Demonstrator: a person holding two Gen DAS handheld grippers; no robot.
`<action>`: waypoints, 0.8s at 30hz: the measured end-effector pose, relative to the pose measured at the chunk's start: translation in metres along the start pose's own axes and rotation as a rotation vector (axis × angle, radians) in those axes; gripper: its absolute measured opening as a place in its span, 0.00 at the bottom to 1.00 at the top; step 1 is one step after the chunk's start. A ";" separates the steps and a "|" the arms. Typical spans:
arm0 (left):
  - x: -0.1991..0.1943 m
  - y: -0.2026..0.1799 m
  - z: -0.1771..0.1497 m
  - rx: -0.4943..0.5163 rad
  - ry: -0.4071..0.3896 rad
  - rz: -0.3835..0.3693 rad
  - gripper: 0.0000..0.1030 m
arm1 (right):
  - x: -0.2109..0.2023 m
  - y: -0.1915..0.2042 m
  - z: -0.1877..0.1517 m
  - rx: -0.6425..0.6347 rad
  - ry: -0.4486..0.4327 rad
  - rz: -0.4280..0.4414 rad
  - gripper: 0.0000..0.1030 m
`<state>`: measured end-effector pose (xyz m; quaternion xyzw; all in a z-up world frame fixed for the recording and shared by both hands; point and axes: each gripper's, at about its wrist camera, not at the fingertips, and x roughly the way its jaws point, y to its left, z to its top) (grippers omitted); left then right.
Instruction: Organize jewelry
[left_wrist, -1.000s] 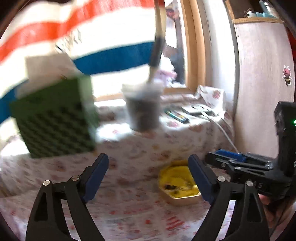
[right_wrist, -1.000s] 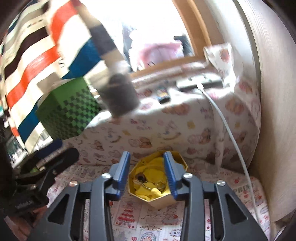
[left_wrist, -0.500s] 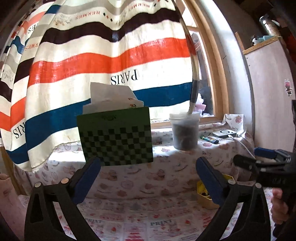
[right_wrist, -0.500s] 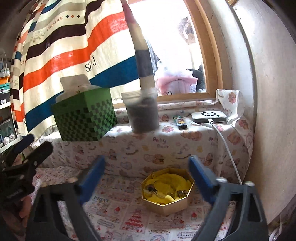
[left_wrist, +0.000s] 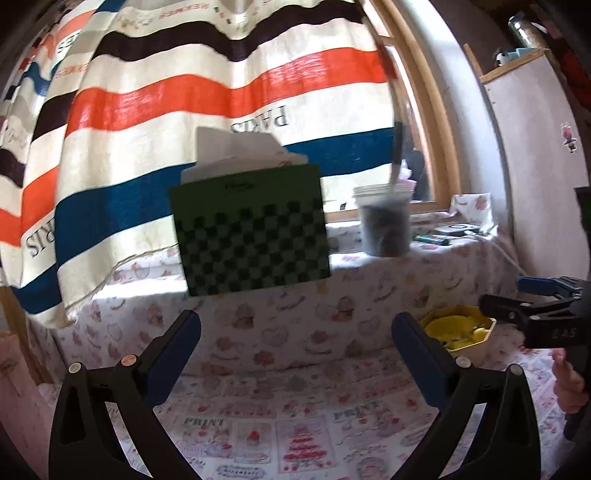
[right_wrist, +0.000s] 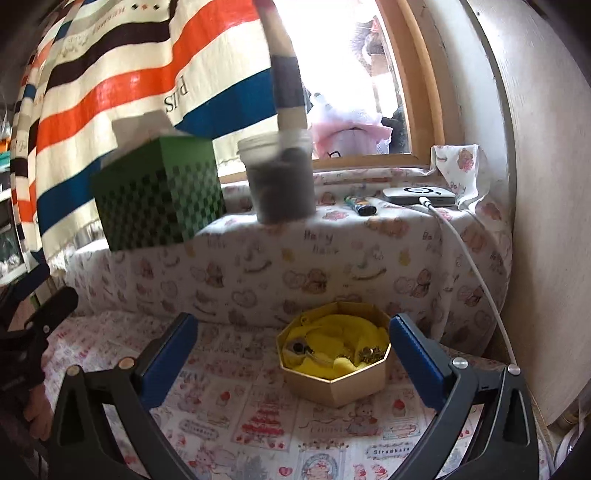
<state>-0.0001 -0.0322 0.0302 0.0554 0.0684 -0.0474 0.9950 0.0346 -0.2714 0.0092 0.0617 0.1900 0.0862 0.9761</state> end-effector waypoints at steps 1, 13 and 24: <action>0.001 0.004 -0.003 -0.022 0.000 0.008 0.99 | 0.000 0.001 -0.002 -0.005 -0.004 -0.007 1.00; 0.019 0.021 -0.018 -0.079 0.069 0.014 0.99 | 0.005 -0.002 -0.009 -0.028 -0.038 -0.068 1.00; 0.031 0.017 -0.028 -0.123 0.155 -0.017 0.99 | 0.003 0.001 -0.010 -0.038 -0.069 -0.157 1.00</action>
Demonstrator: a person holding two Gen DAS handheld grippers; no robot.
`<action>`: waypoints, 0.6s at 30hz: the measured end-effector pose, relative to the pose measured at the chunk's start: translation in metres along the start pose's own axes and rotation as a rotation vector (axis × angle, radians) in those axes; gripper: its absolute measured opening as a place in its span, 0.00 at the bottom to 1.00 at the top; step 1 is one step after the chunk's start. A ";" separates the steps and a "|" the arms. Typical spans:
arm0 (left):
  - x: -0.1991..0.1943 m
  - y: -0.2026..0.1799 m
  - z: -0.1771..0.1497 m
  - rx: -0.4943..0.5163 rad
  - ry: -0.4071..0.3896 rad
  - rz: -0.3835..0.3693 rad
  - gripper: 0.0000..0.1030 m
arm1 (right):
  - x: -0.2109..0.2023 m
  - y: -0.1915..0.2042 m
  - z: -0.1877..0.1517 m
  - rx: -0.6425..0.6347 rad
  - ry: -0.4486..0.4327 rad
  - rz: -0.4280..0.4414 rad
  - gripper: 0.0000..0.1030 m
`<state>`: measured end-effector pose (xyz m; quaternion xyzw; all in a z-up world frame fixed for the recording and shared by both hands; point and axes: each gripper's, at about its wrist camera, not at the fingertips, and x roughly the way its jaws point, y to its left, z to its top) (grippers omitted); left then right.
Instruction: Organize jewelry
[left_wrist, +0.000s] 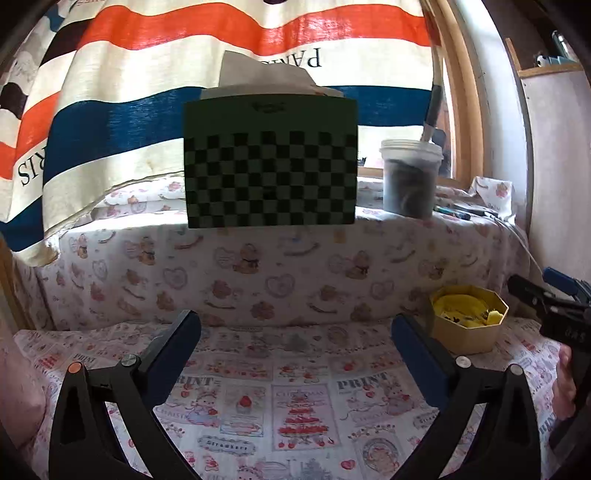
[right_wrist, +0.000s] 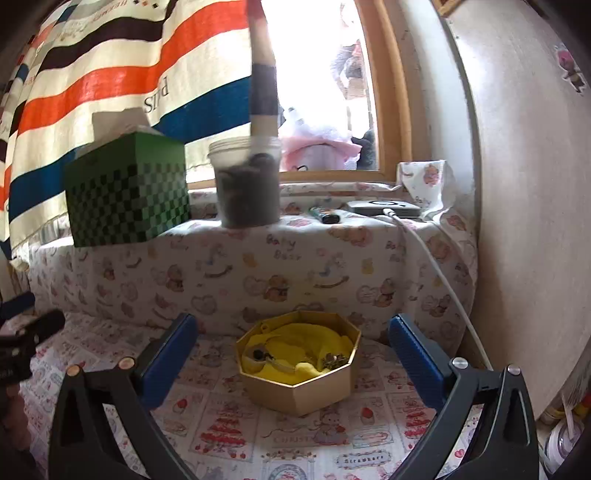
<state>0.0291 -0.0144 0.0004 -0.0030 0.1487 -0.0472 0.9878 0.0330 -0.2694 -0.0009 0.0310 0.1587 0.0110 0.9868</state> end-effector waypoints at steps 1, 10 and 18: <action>0.000 -0.001 0.000 0.004 0.001 0.002 0.99 | 0.000 0.001 0.000 -0.005 0.001 0.002 1.00; -0.009 -0.007 0.001 0.029 -0.042 0.014 0.99 | 0.000 0.003 0.000 -0.017 0.007 0.010 1.00; -0.001 -0.002 0.000 0.001 0.003 0.011 1.00 | 0.000 0.003 0.000 -0.020 0.009 0.002 1.00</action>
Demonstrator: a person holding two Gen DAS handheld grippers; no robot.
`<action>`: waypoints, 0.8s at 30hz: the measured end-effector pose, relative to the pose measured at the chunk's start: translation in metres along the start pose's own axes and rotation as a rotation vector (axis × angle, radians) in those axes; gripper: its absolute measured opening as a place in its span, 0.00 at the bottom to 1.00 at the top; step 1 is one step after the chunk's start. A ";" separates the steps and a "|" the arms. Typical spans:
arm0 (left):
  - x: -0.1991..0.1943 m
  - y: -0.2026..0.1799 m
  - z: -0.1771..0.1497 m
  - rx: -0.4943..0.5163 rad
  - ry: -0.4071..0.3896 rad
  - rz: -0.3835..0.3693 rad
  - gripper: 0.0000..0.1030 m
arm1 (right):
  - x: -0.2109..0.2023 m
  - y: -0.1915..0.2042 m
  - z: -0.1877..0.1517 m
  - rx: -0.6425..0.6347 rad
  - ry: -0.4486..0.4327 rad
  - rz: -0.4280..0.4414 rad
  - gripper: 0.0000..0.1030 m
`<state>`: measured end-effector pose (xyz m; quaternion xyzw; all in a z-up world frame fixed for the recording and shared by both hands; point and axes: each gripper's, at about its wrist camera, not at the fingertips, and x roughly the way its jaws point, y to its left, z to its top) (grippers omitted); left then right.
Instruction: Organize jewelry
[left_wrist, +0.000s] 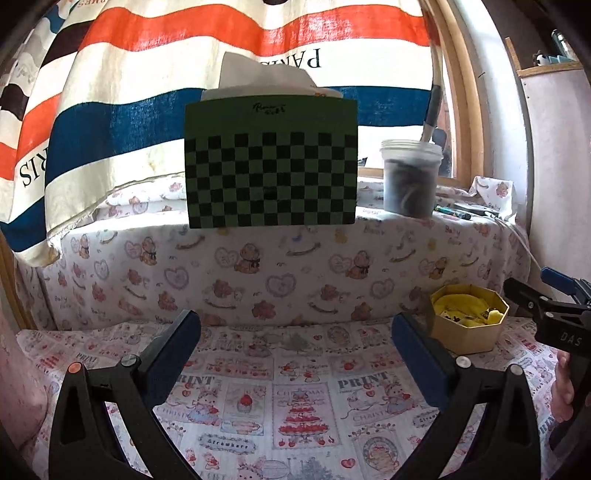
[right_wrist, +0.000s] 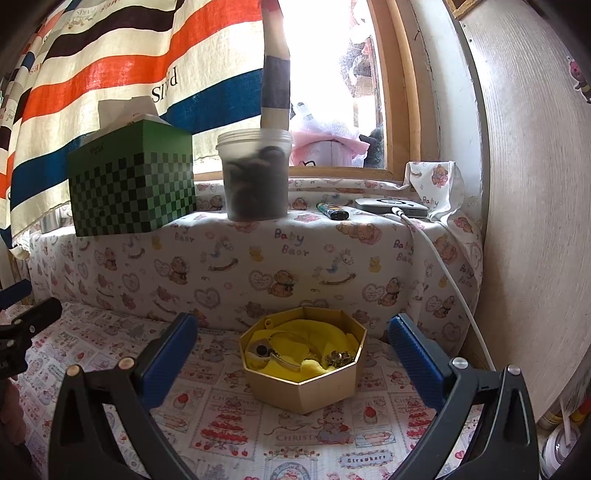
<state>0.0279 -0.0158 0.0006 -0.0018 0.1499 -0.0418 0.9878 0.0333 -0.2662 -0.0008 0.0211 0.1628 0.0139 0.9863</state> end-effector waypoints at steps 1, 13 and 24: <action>0.000 0.000 0.000 0.000 -0.003 0.008 0.99 | 0.000 0.000 0.000 0.000 0.001 0.001 1.00; 0.000 0.000 0.000 0.009 -0.004 0.006 1.00 | 0.002 0.000 0.000 -0.002 0.008 0.004 1.00; 0.000 0.000 0.001 0.011 0.001 0.010 1.00 | 0.005 0.002 -0.001 -0.001 0.039 0.014 1.00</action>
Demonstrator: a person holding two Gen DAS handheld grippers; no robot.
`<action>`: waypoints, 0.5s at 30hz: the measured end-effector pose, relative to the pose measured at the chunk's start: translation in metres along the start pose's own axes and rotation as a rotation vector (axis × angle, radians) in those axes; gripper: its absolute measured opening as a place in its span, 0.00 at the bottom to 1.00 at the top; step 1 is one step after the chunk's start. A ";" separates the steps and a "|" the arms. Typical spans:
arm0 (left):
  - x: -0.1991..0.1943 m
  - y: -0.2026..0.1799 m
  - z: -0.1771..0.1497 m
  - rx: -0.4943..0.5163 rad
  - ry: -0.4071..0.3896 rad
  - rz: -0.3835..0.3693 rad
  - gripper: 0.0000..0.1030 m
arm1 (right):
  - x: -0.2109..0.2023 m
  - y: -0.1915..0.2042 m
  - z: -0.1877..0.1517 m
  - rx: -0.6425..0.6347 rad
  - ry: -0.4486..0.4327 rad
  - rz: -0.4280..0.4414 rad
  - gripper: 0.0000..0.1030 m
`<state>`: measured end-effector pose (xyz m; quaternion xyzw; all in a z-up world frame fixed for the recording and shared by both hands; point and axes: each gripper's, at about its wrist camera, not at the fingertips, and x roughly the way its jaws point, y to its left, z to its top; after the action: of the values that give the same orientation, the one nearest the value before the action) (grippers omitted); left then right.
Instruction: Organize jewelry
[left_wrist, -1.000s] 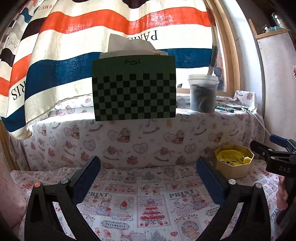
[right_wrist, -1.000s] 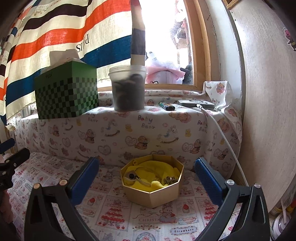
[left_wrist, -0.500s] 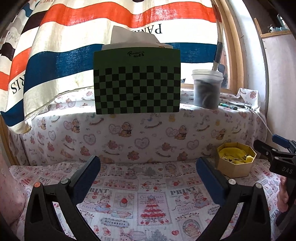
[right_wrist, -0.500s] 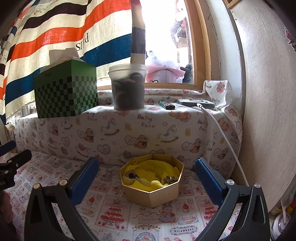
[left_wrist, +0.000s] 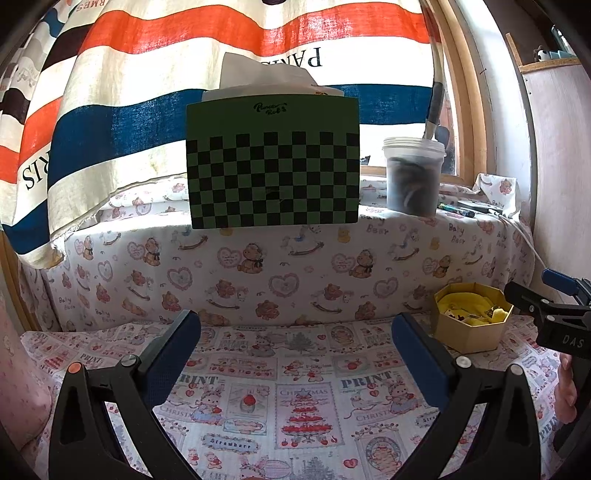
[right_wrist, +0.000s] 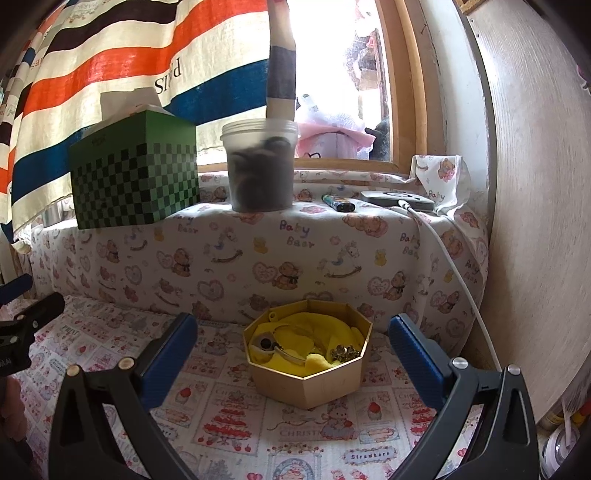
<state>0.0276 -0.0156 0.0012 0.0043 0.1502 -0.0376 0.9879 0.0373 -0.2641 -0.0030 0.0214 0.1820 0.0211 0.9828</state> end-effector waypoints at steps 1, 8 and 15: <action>0.000 0.000 0.000 0.000 0.000 0.000 1.00 | 0.000 0.000 0.000 0.004 0.003 -0.002 1.00; 0.001 0.001 0.000 -0.004 0.002 0.007 1.00 | 0.000 0.000 0.000 0.002 0.002 -0.002 1.00; 0.001 0.001 0.000 -0.003 0.002 0.009 1.00 | 0.000 0.001 -0.001 0.002 0.003 -0.002 1.00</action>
<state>0.0290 -0.0149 0.0010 0.0033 0.1513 -0.0331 0.9879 0.0373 -0.2634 -0.0036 0.0222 0.1835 0.0200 0.9826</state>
